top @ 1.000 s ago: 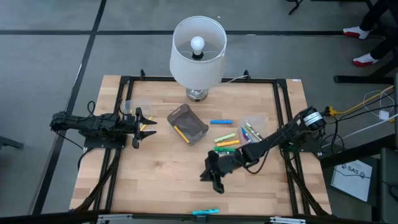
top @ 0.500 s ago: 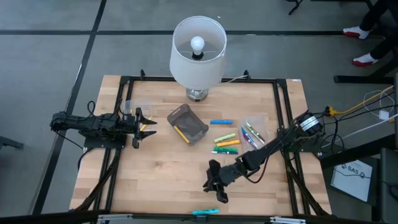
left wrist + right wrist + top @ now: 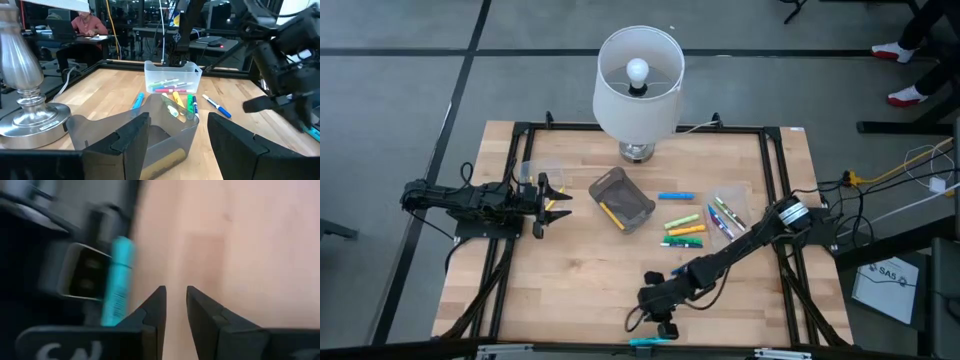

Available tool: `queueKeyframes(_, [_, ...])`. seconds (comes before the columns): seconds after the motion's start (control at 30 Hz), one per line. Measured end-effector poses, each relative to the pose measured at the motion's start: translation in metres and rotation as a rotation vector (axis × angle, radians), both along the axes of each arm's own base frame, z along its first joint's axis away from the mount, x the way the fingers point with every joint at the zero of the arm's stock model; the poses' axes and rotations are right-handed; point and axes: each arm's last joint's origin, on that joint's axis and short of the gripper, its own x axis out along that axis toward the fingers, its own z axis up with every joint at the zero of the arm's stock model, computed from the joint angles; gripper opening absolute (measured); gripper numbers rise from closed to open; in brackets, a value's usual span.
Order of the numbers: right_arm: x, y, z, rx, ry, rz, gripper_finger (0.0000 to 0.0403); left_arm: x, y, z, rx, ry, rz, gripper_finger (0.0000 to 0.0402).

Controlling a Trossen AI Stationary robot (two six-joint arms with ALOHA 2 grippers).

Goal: Pick & Place Markers
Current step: Put the light blue marker into the black bin

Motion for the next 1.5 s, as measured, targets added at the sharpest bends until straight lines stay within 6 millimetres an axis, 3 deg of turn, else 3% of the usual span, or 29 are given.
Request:
queueKeyframes(0.13, [0.009, 0.001, 0.006, -0.108, 0.138, -0.054, 0.0075, 0.0, 0.0, 0.0, 0.0, 0.0, 0.0, 0.0196])
queueKeyframes(0.37, [0.016, 0.012, 0.027, -0.155, 0.126, 0.006, 0.0075, 0.0, 0.0, 0.0, 0.0, 0.0, 0.0, 0.0196])
queueKeyframes(0.57, [0.007, 0.032, 0.037, -0.151, 0.113, 0.052, 0.0075, 0.0, 0.0, 0.0, 0.0, 0.0, 0.0, 0.0196])
queueKeyframes(0.83, [-0.019, 0.063, 0.035, -0.126, 0.183, 0.061, 0.0075, 0.0, 0.0, 0.0, 0.0, 0.0, 0.0, 0.0196])
queueKeyframes(1.1, [-0.03, 0.073, 0.034, -0.15, 0.198, -0.019, 0.0077, 0.0, 0.0, 0.0, 0.0, 0.0, 0.0, 0.0196])
queueKeyframes(1.33, [-0.031, 0.077, 0.032, -0.133, 0.191, -0.091, 0.0135, 0.0, 0.0, 0.0, 0.0, 0.0, 0.0, 0.0196])
queueKeyframes(1.5, [-0.028, 0.076, 0.018, -0.203, 0.187, -0.092, 0.0191, 0.0, 0.0, 0.0, 0.0, 0.0, 0.0, 0.0196])
